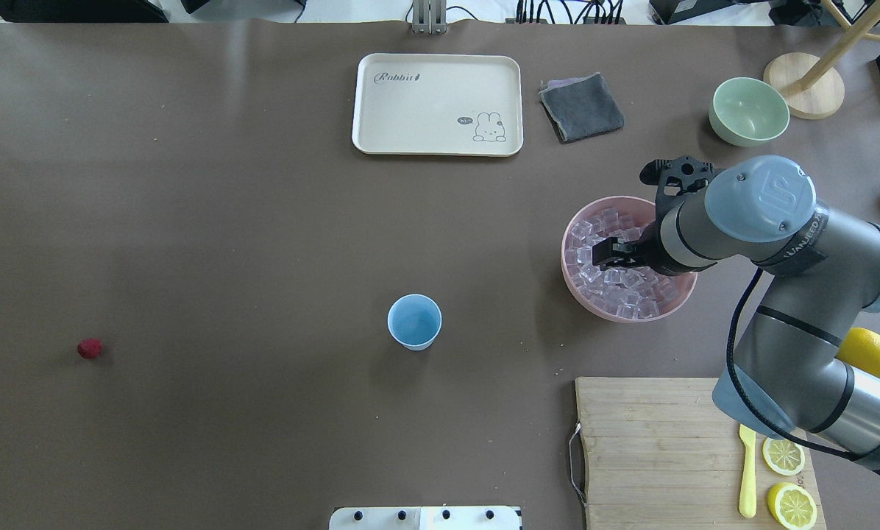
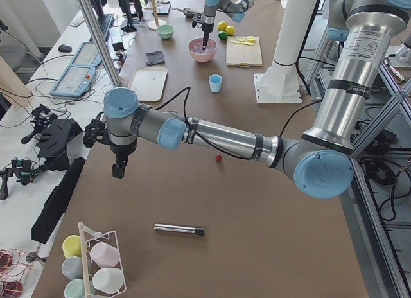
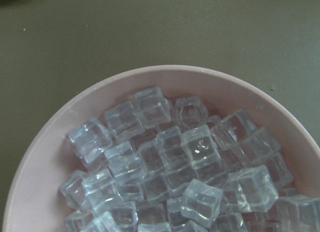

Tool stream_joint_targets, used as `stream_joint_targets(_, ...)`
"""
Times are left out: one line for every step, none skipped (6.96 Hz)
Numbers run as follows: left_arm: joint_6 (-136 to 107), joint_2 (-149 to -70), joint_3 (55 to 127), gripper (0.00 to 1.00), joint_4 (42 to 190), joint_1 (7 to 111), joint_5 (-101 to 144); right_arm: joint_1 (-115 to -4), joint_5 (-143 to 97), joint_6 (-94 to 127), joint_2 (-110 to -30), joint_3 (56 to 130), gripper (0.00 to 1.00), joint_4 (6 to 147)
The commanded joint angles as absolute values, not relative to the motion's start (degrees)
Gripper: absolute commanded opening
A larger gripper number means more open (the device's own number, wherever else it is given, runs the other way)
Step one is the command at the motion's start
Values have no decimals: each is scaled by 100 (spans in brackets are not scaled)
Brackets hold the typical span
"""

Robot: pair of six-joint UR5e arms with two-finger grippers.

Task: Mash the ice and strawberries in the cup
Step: 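Lower the right gripper into the bowl and grasp an ice cube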

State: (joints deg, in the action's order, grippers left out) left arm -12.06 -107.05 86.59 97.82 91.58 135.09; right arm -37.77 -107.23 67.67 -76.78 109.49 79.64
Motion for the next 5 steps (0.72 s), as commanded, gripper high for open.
stream_joint_targets(-1204,-10705,8657,98,9782,9158,13509,-3779,-10539,6943,-7664,10916,99,7972)
stream_joint_targets(-1213,-10705,8649,99,9782,9158,13509,-3771,-10538,6952,-7664,10907,99,7972)
stream_joint_targets(-1213,-10696,8657,98,9782,9158,13509,-3753,-10529,6978,-7664,10890,99,7972)
stream_joint_targets(-1213,-10696,8640,98,9791,9158,13509,-3692,-10503,6979,-7664,10855,99,7972)
stream_joint_targets(-1213,-10679,8631,98,9791,9150,13509,-3613,-10399,6987,-7629,10837,99,7980)
